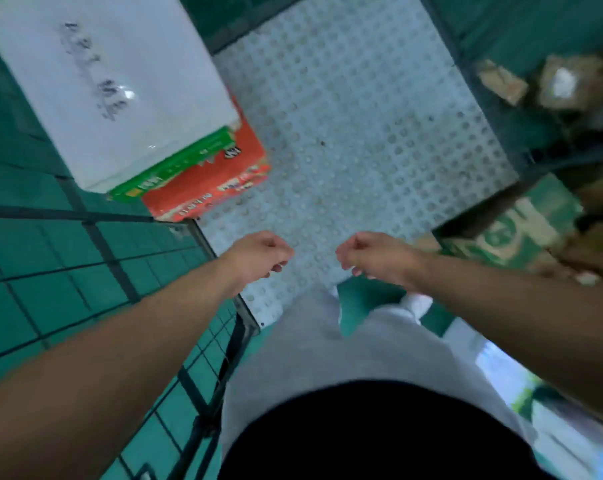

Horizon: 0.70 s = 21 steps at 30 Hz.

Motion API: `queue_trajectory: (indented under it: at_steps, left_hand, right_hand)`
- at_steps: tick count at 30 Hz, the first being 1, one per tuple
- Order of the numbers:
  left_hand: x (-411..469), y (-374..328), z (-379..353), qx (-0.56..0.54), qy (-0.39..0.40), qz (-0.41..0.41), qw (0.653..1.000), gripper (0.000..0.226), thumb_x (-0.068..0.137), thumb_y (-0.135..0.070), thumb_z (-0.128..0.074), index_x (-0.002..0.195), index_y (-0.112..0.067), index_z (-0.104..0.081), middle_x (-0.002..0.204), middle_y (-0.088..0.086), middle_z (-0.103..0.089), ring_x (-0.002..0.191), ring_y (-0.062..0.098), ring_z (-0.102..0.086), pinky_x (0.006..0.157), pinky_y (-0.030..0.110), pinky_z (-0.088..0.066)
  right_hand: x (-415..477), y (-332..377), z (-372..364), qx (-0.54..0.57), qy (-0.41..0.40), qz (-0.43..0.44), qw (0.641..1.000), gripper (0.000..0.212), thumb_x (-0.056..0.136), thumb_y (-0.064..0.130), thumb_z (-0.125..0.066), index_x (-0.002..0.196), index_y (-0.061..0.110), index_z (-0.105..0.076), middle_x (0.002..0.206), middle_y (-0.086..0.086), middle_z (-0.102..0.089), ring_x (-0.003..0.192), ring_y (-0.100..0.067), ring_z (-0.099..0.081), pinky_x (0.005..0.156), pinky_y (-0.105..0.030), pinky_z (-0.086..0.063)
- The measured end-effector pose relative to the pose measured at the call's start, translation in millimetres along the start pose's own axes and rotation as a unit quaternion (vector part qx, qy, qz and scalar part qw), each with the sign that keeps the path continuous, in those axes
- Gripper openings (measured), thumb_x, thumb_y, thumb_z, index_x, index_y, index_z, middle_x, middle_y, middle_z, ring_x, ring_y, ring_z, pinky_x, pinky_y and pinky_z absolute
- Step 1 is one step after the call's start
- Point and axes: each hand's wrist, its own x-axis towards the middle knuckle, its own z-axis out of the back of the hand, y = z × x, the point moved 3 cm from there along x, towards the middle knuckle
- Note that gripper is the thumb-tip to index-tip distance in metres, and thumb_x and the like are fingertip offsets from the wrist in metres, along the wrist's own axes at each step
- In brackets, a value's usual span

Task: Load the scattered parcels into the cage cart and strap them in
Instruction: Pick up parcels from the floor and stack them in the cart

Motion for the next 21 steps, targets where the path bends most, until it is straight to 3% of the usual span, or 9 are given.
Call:
queue_trajectory:
  at_steps: [3, 5, 7, 8, 10, 13, 16, 18, 21]
  left_hand:
    - [-28, -5, -57, 0.197, 0.111, -0.077, 0.971, 0.008, 0.089, -0.022, -0.076, 0.082, -0.020, -0.071, 0.075, -0.004, -0.069, 0.066, 0.008, -0.061, 0.058, 0.017, -0.048]
    - [-42, -4, -94, 0.356, 0.190, -0.117, 0.908, 0.016, 0.088, -0.021, -0.074, 0.075, -0.022, -0.065, 0.069, -0.009, -0.065, 0.071, 0.007, -0.059, 0.062, 0.015, -0.045]
    - [-53, -1, -113, 0.460, 0.228, -0.144, 0.846, 0.016, 0.091, -0.023, -0.067, 0.077, -0.026, -0.059, 0.071, -0.011, -0.060, 0.074, 0.005, -0.057, 0.061, 0.008, -0.038]
    - [-58, -8, -120, 0.481, 0.239, -0.150, 0.830, 0.015, 0.091, -0.025, -0.066, 0.078, -0.027, -0.058, 0.074, -0.011, -0.061, 0.072, 0.004, -0.056, 0.062, 0.008, -0.038]
    - [-69, -31, -131, 0.486, 0.258, -0.130, 0.825, 0.009, 0.084, -0.032, -0.065, 0.076, -0.031, -0.062, 0.073, -0.011, -0.064, 0.065, 0.000, -0.056, 0.064, 0.012, -0.045]
    - [-93, -71, -150, 0.509, 0.313, -0.062, 0.800, 0.015, 0.081, -0.018, -0.056, 0.075, -0.025, -0.067, 0.065, -0.013, -0.061, 0.060, 0.004, -0.053, 0.059, 0.018, -0.044]
    - [-115, -111, -177, 0.540, 0.346, -0.023, 0.767, 0.018, 0.084, -0.017, -0.057, 0.089, -0.020, -0.074, 0.072, -0.006, -0.059, 0.067, 0.013, -0.049, 0.062, 0.026, -0.037]
    - [-132, -139, -206, 0.560, 0.366, -0.013, 0.743, 0.018, 0.087, -0.006, -0.054, 0.083, -0.014, -0.070, 0.062, -0.014, -0.055, 0.055, 0.001, -0.045, 0.054, 0.018, -0.034]
    - [-150, -162, -252, 0.563, 0.388, -0.013, 0.729, 0.030, 0.088, 0.005, -0.051, 0.076, -0.017, -0.066, 0.058, -0.025, -0.053, 0.054, -0.011, -0.044, 0.053, 0.011, -0.035]
  right_hand:
    - [-63, -48, 21, -0.177, 0.050, 0.024, 0.983, 0.007, 0.088, 0.024, -0.068, 0.083, 0.020, -0.070, 0.082, 0.004, -0.073, 0.074, -0.014, -0.066, 0.068, -0.022, -0.052]
    - [-107, -87, 36, -0.294, 0.086, 0.018, 0.952, 0.011, 0.090, 0.027, -0.066, 0.080, 0.024, -0.065, 0.083, 0.009, -0.068, 0.081, -0.013, -0.063, 0.068, -0.016, -0.045]
    - [-138, -129, 42, -0.328, 0.109, -0.021, 0.938, 0.007, 0.091, 0.020, -0.063, 0.089, 0.023, -0.068, 0.094, 0.007, -0.069, 0.084, -0.012, -0.059, 0.068, -0.019, -0.042]
    - [-155, -150, 47, -0.328, 0.114, -0.036, 0.937, 0.015, 0.092, 0.014, -0.058, 0.097, 0.021, -0.070, 0.102, 0.003, -0.072, 0.085, -0.013, -0.058, 0.069, -0.022, -0.042]
    - [-182, -185, 62, -0.283, 0.106, -0.068, 0.951, 0.026, 0.091, 0.010, -0.052, 0.104, 0.026, -0.069, 0.110, 0.001, -0.072, 0.091, -0.017, -0.061, 0.076, -0.026, -0.047]
    - [-227, -220, 93, -0.190, 0.085, -0.082, 0.975, 0.020, 0.091, 0.017, -0.056, 0.088, 0.036, -0.064, 0.097, 0.012, -0.068, 0.092, -0.014, -0.061, 0.079, -0.027, -0.050]
    - [-268, -254, 121, -0.077, 0.103, -0.083, 0.988, 0.015, 0.088, 0.016, -0.060, 0.091, 0.026, -0.071, 0.088, 0.003, -0.069, 0.084, -0.016, -0.061, 0.078, -0.031, -0.052]
    - [-293, -274, 137, -0.005, 0.131, -0.060, 0.990, 0.011, 0.089, 0.013, -0.062, 0.091, 0.015, -0.072, 0.080, -0.001, -0.065, 0.073, -0.016, -0.056, 0.071, -0.030, -0.048]
    - [-323, -303, 161, 0.051, 0.117, -0.023, 0.992, 0.023, 0.090, 0.007, -0.055, 0.077, 0.022, -0.068, 0.067, 0.006, -0.057, 0.062, -0.011, -0.049, 0.061, -0.021, -0.042]
